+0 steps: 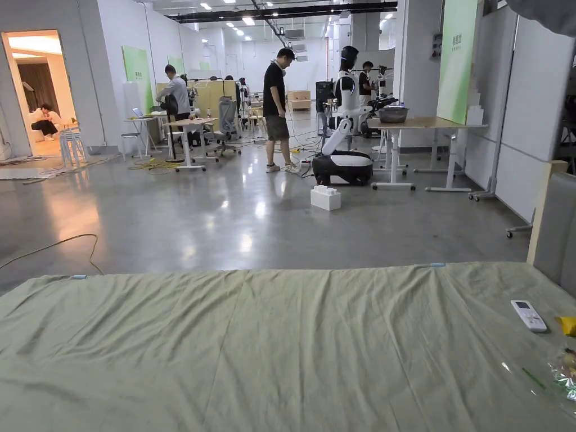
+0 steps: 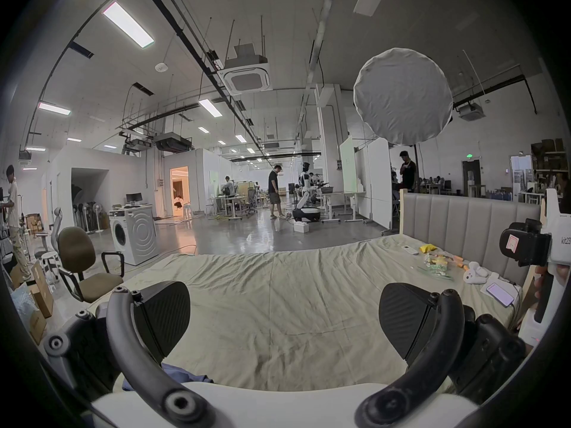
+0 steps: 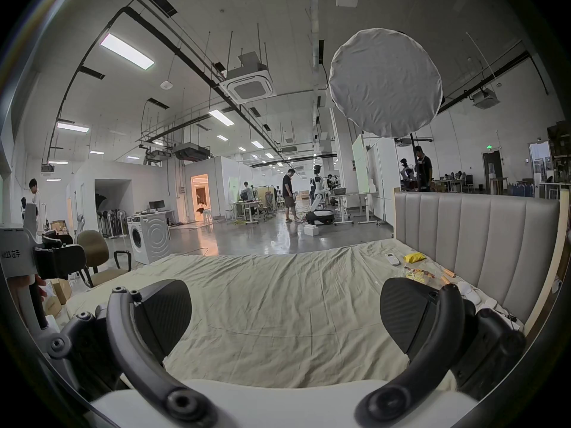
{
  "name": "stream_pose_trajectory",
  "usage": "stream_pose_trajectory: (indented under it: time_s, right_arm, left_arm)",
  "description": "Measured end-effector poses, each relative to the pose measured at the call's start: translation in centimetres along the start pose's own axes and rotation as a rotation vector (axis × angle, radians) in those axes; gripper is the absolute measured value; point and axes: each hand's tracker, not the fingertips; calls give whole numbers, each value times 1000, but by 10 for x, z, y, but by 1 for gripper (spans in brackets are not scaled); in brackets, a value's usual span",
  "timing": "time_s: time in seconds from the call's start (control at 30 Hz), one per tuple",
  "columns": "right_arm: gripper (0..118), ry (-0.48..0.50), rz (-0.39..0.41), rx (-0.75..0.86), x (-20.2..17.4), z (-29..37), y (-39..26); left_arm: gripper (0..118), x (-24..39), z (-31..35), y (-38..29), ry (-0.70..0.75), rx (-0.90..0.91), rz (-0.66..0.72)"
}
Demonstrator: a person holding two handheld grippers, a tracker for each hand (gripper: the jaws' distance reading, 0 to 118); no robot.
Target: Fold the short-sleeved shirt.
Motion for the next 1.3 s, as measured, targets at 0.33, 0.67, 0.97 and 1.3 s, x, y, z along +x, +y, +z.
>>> stream_pose_trajectory:
  time_s: [0.33,0.67,0.97,1.3]
  right_arm:
    - [118,19,-11,-12,-1,0,-1]
    - [118,33,-4,-32,-2,0,-5]
    - [118,24,10,-27,-4,0,-4]
    - [118,53,-43,-39,-4,-2,1]
  left_arm:
    - [118,3,-2,-7,3,-8,-27]
    - [118,3,-2,-7,4,-13,-22]
    - [118,2,-3,-8,6,-18,-18]
    - [118,-1,-2,-3,6,-24,6]
